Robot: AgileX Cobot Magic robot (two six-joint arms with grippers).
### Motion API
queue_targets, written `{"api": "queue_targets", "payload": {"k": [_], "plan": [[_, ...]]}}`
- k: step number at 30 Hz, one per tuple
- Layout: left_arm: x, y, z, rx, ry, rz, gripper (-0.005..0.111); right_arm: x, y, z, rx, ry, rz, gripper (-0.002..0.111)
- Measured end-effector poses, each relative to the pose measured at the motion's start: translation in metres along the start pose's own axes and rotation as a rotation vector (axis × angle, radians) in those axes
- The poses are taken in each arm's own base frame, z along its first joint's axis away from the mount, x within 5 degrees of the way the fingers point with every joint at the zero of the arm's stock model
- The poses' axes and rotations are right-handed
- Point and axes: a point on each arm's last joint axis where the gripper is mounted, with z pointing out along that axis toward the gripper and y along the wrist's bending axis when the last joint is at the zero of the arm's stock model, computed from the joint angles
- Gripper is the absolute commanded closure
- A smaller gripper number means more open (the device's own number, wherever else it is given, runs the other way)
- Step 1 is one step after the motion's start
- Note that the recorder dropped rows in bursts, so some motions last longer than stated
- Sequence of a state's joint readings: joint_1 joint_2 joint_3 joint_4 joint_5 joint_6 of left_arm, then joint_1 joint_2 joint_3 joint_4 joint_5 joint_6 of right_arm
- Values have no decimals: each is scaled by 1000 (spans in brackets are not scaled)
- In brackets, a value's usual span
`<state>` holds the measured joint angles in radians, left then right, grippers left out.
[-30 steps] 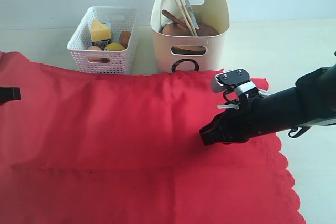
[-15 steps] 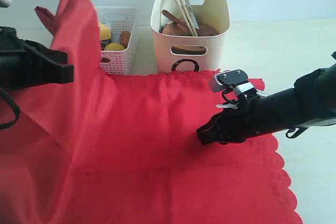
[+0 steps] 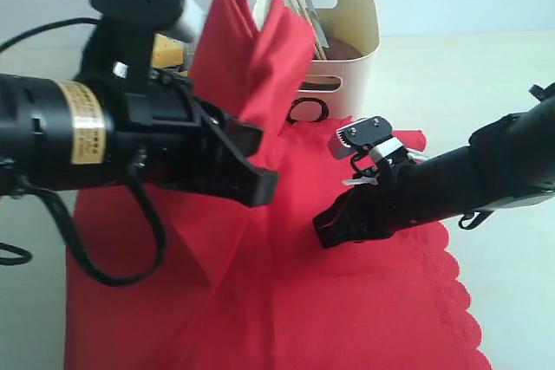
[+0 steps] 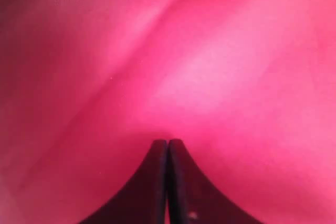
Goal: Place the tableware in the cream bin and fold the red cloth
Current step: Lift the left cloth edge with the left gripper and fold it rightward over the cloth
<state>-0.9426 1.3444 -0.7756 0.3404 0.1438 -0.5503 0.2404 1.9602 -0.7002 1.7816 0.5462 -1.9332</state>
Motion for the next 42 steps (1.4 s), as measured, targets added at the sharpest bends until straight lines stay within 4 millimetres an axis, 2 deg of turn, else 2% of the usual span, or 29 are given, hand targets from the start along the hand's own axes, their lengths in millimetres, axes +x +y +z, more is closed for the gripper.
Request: {"api": "queue_targets", "payload": {"k": [4,8,15,18,22,27,30,33,35,37,39,40,42], "plan": [[4,-16,24,27,63,32,107,-1,0,0,0,-2,-1,108],[6,-22,40,32,92,38,107,-1,0,0,0,-2,-3,108],[6,-22,45,25,108,39,107,-2,0,-3,13,1,5,108],[8,-21,45,15,124,33,107,-4,2,-15,72,42,-36,108],[8,-20,45,-3,147,15,107,-8,1,-50,289,31,-48,108],[8,-17,46,-15,150,-35,107,-17,11,-113,554,-185,-17,108],[8,-18,49,-2,135,-57,107,-18,23,-147,627,-337,17,108],[7,-21,57,17,116,-74,104,-17,37,-173,642,-452,17,108],[6,-22,67,18,122,-83,95,-14,44,-184,643,-503,12,108],[4,-24,76,18,124,-93,80,-11,47,-190,642,-529,8,108],[0,-26,84,22,119,-100,60,-7,48,-192,644,-532,8,108],[-2,-26,86,25,112,-109,44,-6,48,-191,644,-531,6,108],[-8,-28,87,32,94,-117,23,-6,48,-191,644,-530,6,108]]}}
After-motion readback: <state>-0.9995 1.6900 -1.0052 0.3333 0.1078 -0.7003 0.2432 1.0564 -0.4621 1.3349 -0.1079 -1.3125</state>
